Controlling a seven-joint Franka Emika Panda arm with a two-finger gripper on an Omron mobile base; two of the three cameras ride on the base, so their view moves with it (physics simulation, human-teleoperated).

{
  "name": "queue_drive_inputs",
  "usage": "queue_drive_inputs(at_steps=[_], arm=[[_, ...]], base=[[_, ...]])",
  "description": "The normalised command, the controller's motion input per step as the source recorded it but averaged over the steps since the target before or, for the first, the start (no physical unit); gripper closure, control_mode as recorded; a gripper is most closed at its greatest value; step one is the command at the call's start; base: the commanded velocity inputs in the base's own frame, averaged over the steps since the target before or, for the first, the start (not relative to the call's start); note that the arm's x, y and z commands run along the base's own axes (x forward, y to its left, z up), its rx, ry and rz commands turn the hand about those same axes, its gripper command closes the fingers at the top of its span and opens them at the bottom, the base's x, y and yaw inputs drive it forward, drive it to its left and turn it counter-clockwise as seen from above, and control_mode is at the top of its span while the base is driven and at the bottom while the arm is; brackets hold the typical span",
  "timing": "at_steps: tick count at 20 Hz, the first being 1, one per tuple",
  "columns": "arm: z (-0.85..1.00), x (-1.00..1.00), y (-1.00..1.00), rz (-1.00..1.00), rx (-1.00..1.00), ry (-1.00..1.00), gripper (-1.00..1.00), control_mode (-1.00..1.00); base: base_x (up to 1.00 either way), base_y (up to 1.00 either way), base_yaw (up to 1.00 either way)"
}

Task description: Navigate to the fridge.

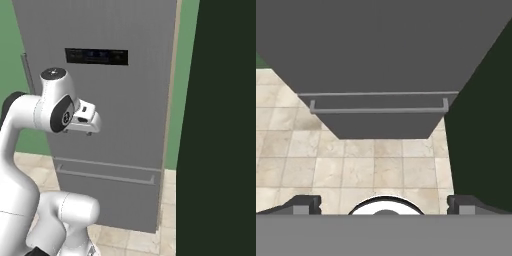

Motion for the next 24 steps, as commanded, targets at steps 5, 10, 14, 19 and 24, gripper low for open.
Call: queue_drive_inputs(at_steps=[5,10,14,19,24], arm=[[0.00,0.00,0.00,0.00,0.00,0.00,-1.00,1.00],[0.00,0.00,0.00,0.00,0.00,0.00,-1.00,1.00],[0.00,0.00,0.00,0.00,0.00,0.00,-1.00,1.00],[0.00,0.00,0.00,0.00,0.00,0.00,-1.00,1.00],[0.00,0.00,0.00,0.00,0.00,0.00,-1.00,1.00]], base=[[0.50,0.35,0.00],[0.57,0.00,0.00],[0.54,0.00,0.00],[0.40,0.00,0.00],[0.15,0.00,0.00]])
